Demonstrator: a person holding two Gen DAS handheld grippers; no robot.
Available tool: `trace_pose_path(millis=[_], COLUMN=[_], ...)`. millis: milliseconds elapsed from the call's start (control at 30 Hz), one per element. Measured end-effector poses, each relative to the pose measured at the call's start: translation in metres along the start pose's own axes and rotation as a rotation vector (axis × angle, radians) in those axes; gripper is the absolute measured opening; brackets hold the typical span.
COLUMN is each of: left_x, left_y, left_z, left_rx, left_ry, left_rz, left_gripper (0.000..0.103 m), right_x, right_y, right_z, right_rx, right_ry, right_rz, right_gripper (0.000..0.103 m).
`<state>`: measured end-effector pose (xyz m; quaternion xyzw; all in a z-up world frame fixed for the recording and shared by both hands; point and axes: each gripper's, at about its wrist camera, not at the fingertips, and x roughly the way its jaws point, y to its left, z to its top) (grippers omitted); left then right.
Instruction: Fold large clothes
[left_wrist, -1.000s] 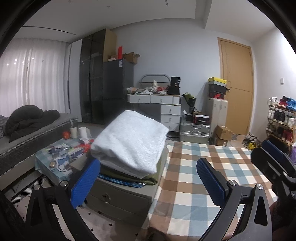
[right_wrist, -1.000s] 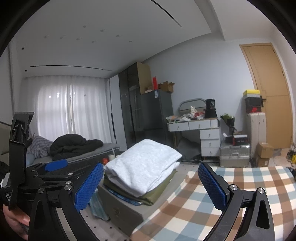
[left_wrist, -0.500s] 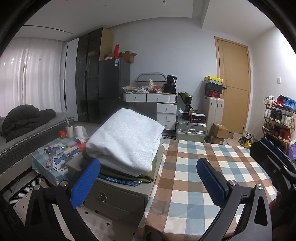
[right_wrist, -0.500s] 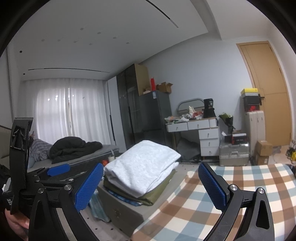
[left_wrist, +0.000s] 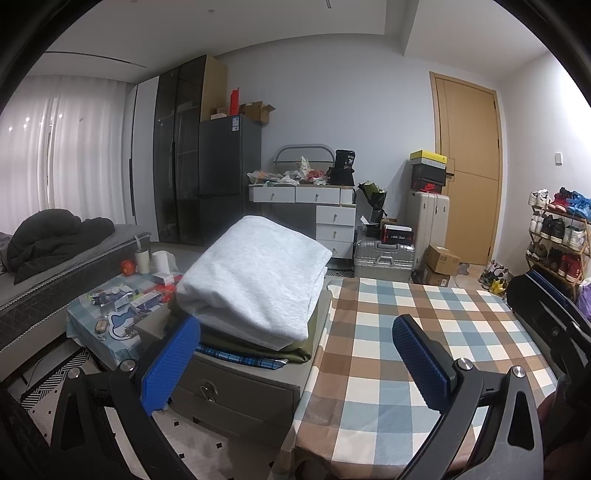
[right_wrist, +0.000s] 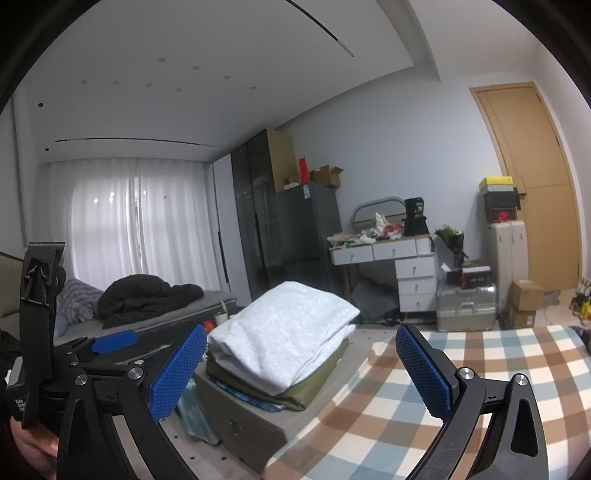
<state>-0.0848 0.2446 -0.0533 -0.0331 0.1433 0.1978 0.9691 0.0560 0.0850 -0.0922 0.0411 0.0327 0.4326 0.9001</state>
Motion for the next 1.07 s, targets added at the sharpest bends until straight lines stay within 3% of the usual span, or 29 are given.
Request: trace_pose_path(millis=[1067], left_x=[0.0], left_y=[-0.0048], left_z=[0.0005], left_rx=[0.044], left_ry=[-0.025], left_rz=[-0.006], left_gripper=[0.102], right_x=[0.0004], right_y=[0.0003], right_z=[-0.0009], right_rx=[0.001], right_ry=[-0.003], right_rz=[-0.01], right_gripper=[0.103])
